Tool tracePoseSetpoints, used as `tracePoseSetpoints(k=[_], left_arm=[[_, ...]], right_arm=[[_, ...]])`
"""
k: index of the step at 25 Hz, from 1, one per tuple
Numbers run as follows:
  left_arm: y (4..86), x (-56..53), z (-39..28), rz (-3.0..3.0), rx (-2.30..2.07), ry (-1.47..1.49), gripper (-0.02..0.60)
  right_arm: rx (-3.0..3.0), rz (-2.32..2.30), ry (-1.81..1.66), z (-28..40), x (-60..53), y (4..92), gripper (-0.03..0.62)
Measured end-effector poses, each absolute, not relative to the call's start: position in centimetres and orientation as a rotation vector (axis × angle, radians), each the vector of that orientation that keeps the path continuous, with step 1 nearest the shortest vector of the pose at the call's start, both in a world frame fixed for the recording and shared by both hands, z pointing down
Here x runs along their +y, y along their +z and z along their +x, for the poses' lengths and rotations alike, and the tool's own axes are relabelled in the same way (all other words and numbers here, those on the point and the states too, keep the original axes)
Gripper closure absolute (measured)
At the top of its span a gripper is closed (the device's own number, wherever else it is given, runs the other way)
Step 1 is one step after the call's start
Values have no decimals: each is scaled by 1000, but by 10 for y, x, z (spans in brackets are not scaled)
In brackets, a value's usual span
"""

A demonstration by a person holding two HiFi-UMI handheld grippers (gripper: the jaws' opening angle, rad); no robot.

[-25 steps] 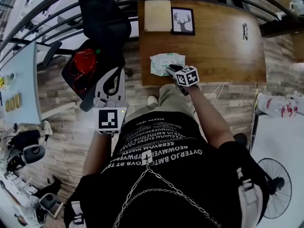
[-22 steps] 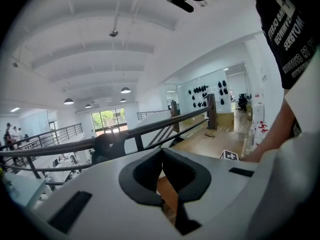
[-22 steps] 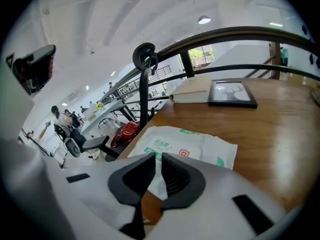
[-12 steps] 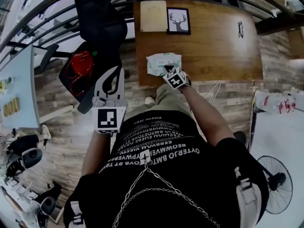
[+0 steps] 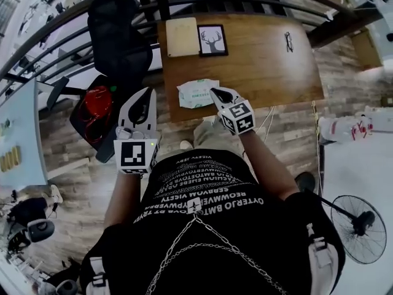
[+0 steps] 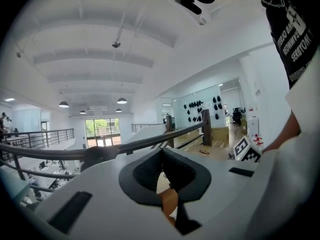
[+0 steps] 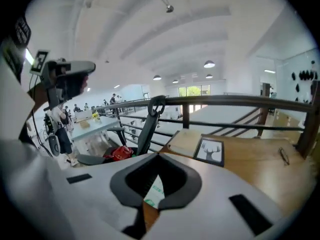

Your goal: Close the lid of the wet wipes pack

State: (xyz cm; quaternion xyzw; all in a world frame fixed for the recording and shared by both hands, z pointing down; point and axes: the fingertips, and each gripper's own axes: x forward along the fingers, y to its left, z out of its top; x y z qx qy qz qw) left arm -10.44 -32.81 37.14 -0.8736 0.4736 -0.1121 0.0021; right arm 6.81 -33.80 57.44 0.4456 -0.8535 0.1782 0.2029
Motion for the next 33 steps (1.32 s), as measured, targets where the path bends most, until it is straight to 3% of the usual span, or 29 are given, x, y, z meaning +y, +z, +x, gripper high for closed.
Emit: tracePoseSetpoints(k=[8, 14, 33], left_arm=[[345, -320, -95, -2777, 1430, -282, 554], [326, -314, -88, -2763, 1380, -242, 554], [331, -373, -27, -2730, 1432, -311, 554]], right_arm=[[-2470, 1515, 166, 112, -315, 405, 580], [-2469, 1584, 23, 123, -296, 338, 580], [-2590, 1354, -50, 126, -363, 338, 580]])
